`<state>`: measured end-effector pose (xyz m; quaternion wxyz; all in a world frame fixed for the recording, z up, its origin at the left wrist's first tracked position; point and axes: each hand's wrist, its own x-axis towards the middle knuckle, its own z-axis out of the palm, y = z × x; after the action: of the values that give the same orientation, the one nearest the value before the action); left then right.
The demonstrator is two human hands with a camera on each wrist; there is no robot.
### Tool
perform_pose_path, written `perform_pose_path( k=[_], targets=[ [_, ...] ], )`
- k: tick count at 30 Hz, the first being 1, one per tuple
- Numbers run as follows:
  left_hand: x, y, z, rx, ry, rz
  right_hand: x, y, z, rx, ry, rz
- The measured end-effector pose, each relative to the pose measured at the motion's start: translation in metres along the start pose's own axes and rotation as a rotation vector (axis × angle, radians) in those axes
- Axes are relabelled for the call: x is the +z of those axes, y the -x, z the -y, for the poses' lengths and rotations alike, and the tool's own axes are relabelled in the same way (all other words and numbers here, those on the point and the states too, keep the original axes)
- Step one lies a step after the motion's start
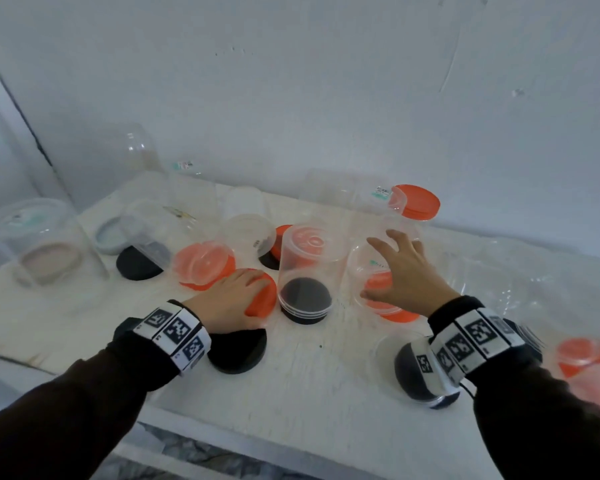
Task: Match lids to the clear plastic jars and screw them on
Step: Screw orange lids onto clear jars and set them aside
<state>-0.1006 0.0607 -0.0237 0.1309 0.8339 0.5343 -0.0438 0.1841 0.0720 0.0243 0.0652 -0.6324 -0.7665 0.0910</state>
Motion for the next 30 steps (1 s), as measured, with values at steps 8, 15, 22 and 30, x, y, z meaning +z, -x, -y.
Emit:
perform_pose_path(
  k=[8,15,22,30],
  targets=[
    [-0.004,0.000,0.006,0.016,-0.031,0.061,-0.006,0.024,0.002,-0.024,-0.075,-0.120],
    [-0.005,-0.001,0.004,0.031,0.025,0.048,-0.009,0.051,0.008,-0.066,-0.089,-0.195],
    [-0.005,0.007,0.003,0.022,0.127,0.055,0.002,0.074,0.004,-0.085,-0.238,-0.236],
    [-0.004,0.020,0.004,0.083,0.172,0.002,0.014,0.090,0.009,-0.006,-0.411,-0.243]
  ],
)
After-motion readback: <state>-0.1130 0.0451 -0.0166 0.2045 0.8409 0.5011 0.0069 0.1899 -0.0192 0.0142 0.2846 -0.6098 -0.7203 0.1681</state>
